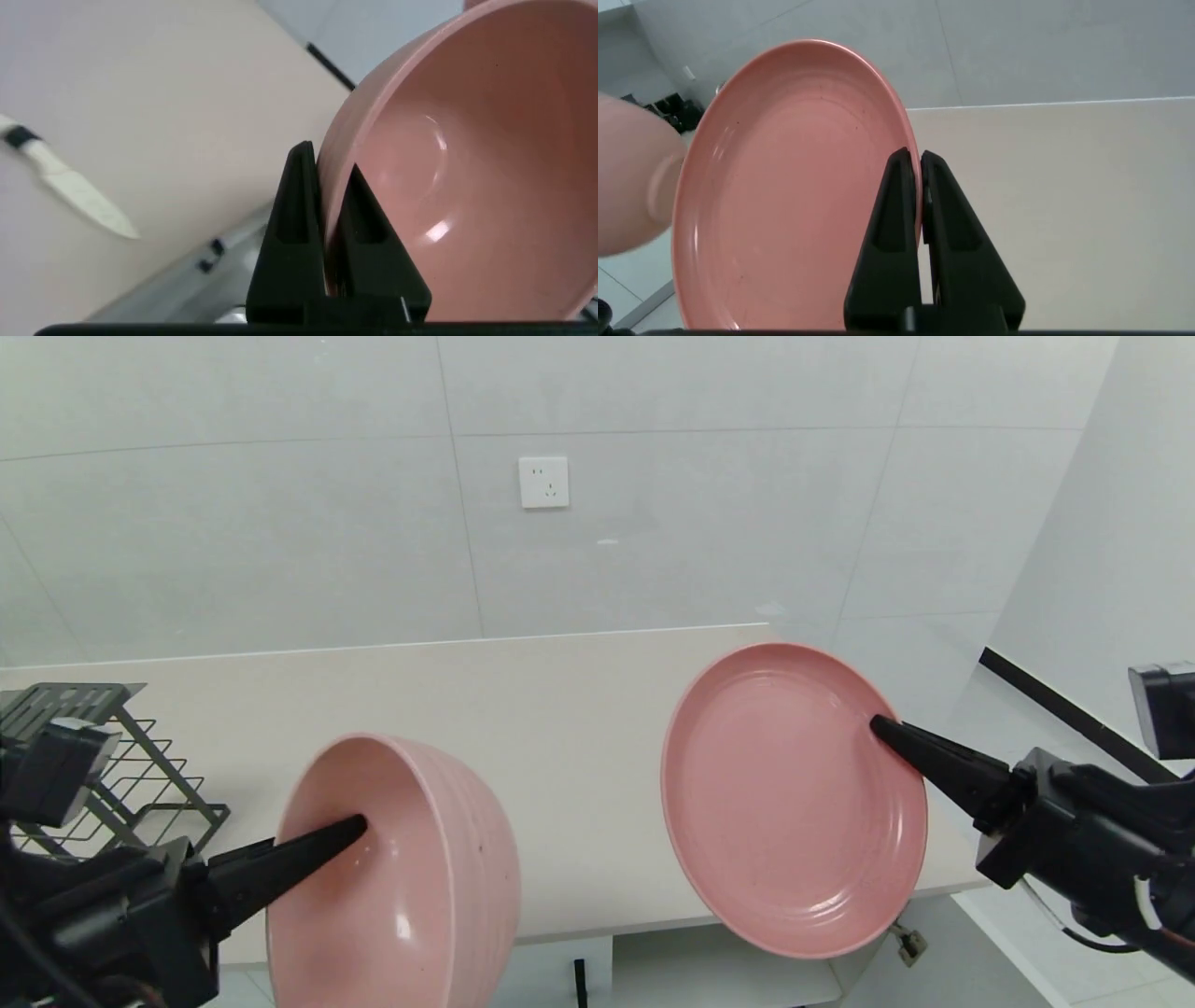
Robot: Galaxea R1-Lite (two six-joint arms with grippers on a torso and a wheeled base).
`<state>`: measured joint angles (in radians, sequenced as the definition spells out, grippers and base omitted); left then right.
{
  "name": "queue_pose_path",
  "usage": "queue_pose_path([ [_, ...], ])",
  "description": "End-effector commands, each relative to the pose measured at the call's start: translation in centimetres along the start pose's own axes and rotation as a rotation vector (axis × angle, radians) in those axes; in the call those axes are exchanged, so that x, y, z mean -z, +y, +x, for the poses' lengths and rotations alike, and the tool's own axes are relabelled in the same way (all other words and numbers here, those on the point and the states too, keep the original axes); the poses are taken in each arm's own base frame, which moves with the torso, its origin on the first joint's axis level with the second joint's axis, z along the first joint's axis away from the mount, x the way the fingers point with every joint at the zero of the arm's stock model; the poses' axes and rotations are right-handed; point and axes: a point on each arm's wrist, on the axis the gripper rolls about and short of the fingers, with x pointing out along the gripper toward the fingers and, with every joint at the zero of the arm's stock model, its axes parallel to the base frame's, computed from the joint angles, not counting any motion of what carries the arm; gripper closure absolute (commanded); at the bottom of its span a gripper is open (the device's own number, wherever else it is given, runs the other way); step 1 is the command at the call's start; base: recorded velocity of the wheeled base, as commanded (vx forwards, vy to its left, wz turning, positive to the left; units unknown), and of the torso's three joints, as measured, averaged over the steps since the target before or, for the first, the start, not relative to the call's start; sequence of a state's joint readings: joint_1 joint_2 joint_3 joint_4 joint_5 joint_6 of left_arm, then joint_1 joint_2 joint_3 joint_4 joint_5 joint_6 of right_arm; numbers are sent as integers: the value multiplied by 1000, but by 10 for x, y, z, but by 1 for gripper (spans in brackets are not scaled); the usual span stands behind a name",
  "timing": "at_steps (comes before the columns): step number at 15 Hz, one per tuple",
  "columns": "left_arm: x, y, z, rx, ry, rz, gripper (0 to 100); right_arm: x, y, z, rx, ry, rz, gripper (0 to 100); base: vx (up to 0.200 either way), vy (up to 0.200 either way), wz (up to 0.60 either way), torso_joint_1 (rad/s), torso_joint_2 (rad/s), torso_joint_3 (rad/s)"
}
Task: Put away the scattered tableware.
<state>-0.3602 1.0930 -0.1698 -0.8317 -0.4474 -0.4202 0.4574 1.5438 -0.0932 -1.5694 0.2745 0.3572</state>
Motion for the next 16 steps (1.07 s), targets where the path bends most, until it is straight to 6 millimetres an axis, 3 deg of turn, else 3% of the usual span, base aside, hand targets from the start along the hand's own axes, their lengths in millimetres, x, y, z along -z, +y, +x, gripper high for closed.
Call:
queue_pose_path([
  [1,-2,-4,-9,-34,-36,72,100,3,-3,-4,19,15,-17,100,0,0,0,0,0,0],
  [3,-2,-2,-8,-141,-68,135,100,8,-5,-9,43,40,-60,100,0,0,0,0,0,0],
  [6,-4,17,13,-433,-55,217,100,9,-9,-8,62,46,-64,100,0,0,0,0,0,0],
  [11,0,14,15,-431,-41,226,100,10,-10,-11,113,39,-58,100,0,0,0,0,0,0],
  [16,5,12,20,-413,-1,223,100,23,-12,-13,400,26,-55,100,0,0,0,0,0,0],
])
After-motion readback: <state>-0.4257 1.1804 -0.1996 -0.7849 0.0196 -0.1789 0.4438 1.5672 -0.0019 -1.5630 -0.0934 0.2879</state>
